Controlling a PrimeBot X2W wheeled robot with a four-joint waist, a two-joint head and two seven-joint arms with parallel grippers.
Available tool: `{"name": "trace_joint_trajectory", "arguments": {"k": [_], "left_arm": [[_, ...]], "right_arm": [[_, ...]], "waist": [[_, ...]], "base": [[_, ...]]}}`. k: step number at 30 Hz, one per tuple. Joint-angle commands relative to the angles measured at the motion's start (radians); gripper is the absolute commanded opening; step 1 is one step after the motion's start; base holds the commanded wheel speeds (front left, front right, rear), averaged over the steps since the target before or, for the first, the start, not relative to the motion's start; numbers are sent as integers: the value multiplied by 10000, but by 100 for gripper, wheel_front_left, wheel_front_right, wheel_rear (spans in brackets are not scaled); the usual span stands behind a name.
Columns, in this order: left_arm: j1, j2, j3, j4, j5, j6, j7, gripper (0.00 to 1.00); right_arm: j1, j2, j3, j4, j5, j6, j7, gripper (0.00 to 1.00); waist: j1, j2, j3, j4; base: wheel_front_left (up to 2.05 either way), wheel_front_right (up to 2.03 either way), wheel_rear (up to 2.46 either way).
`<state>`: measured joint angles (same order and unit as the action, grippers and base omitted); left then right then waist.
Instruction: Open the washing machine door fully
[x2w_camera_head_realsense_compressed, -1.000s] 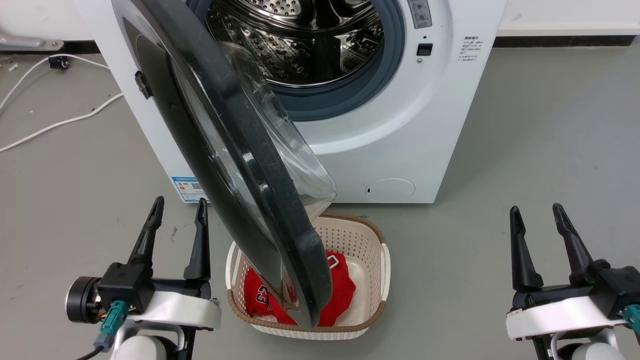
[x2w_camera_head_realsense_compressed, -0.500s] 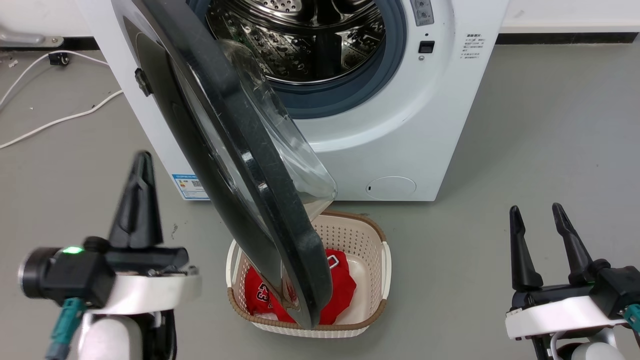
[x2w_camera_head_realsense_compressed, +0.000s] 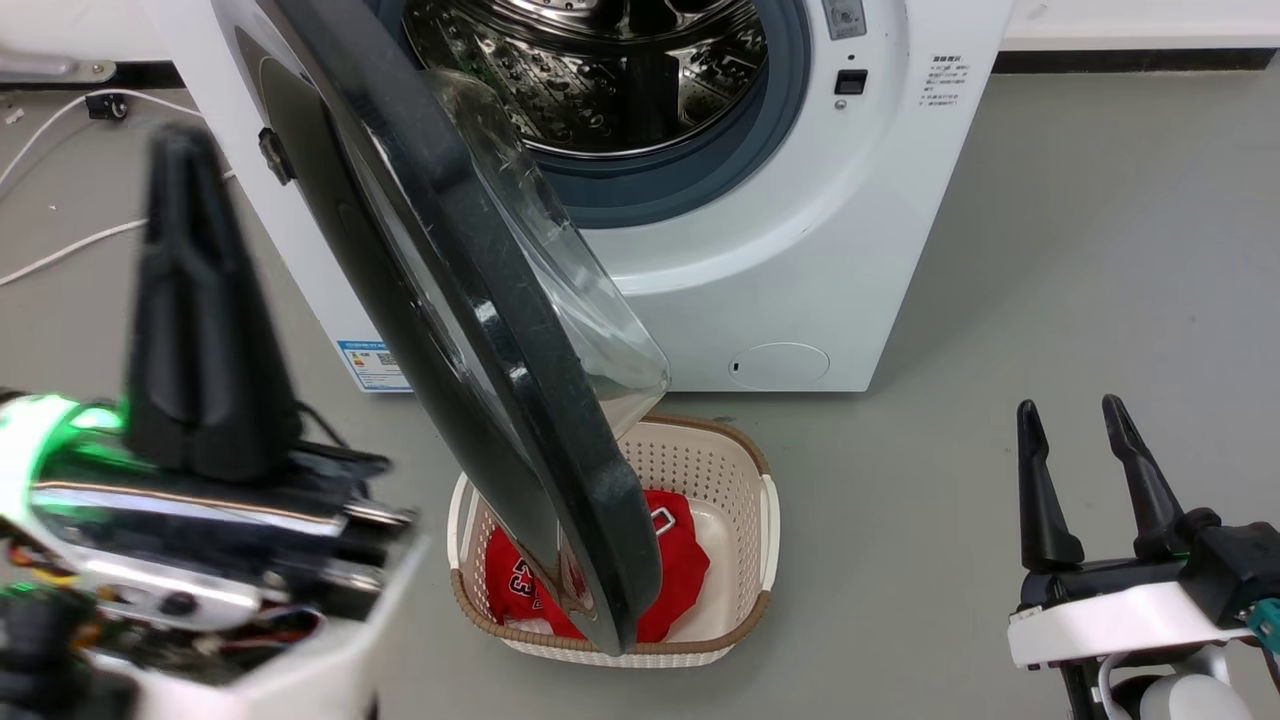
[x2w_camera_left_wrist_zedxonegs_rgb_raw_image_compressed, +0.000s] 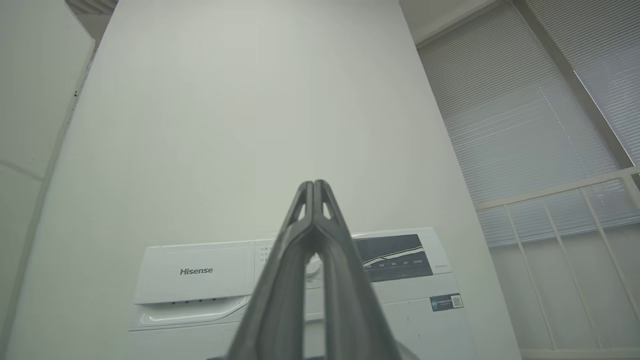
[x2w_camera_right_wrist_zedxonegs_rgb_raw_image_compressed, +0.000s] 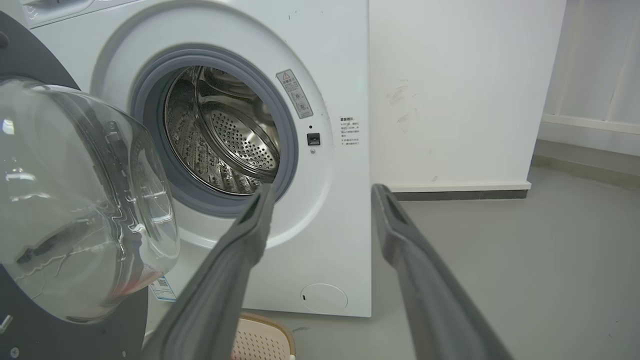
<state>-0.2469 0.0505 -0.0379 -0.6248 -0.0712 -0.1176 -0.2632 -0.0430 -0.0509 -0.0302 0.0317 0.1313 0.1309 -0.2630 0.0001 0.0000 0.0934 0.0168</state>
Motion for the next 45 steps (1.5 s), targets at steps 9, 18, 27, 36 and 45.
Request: {"name": "trace_joint_trajectory", "arguments": {"k": [9, 18, 27, 36, 45], "left_arm": [[803, 832, -3631, 870, -260, -133, -21, 0], [2316, 1955, -5737, 3477, -928, -134, -22, 0], [2455, 1741, -5890, 5615, -1093, -33, -21, 0], [1378, 736, -5538, 6498, -874, 206, -22, 0], [788, 211, -4970, 7191, -769, 781, -22, 0]], "right_arm": [[-49, 16, -6, 91, 105, -3, -20, 100], [127, 15, -15, 147, 176, -3, -20, 100], [191, 15, 55, 195, 280, -3, -20, 100], [53, 15, 156, 259, 353, -3, -20, 100], [-33, 16, 320, 468, 524, -3, -20, 100]], "waist": [[-1, 0, -57, -55], [-1, 0, -180, -1], [-1, 0, -224, 67], [-1, 0, -90, -12], [-1, 0, -47, -207]], "base": [[0, 0, 0], [0, 0, 0], [0, 0, 0], [0, 0, 0], [0, 0, 0]]}}
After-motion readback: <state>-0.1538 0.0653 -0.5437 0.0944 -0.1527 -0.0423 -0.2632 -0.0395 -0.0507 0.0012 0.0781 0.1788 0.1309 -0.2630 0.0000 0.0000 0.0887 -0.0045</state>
